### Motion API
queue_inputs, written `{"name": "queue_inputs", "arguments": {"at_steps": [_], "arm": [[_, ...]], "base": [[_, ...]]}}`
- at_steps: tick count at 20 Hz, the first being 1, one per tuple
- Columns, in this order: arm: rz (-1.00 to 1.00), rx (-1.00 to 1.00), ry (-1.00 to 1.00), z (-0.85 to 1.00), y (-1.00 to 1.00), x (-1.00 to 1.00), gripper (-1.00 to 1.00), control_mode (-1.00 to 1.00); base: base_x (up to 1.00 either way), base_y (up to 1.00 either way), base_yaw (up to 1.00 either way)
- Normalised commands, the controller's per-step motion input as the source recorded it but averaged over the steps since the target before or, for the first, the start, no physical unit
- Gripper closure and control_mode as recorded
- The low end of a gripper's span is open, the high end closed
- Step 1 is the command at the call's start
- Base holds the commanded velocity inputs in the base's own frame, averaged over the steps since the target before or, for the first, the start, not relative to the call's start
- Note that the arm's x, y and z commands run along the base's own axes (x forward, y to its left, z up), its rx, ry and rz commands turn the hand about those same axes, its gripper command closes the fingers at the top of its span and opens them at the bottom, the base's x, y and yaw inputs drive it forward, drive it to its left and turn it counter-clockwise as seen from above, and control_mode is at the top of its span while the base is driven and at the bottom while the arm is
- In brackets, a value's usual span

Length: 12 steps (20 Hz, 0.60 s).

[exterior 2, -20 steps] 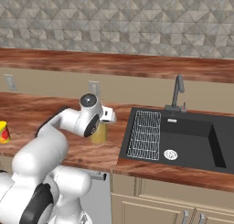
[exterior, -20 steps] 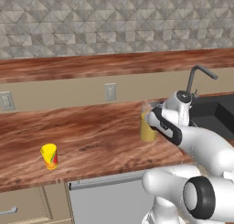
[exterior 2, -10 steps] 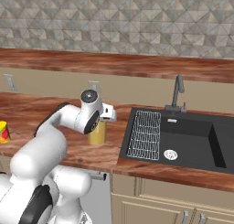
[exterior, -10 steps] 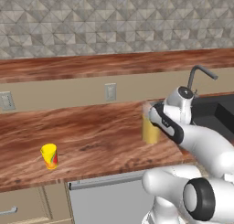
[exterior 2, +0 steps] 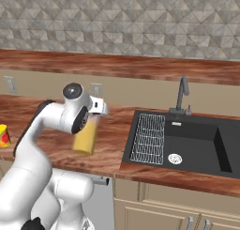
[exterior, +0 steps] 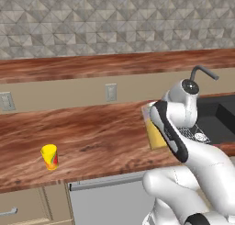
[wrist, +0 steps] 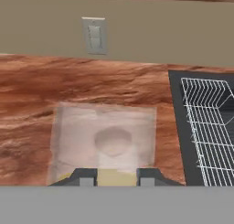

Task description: Place the pitcher and cup on the dining counter for serving.

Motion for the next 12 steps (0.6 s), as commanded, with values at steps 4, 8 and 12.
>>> {"name": "queue_inputs", "arguments": {"at_steps": [4,8,12], "arm": [[0.0,0.0,-0.15,0.92,0.33,-0.44,1.0,-1.0],[0.0,0.0,-0.25,0.95,0.21,-0.61,1.0,-1.0],[0.0,0.0,-0.32,0.92,0.13,-0.52,1.0,-1.0]], "base": [[0.0,0.0,0.0],[0.0,0.0,0.0],[0.0,0.0,0.0]]}}
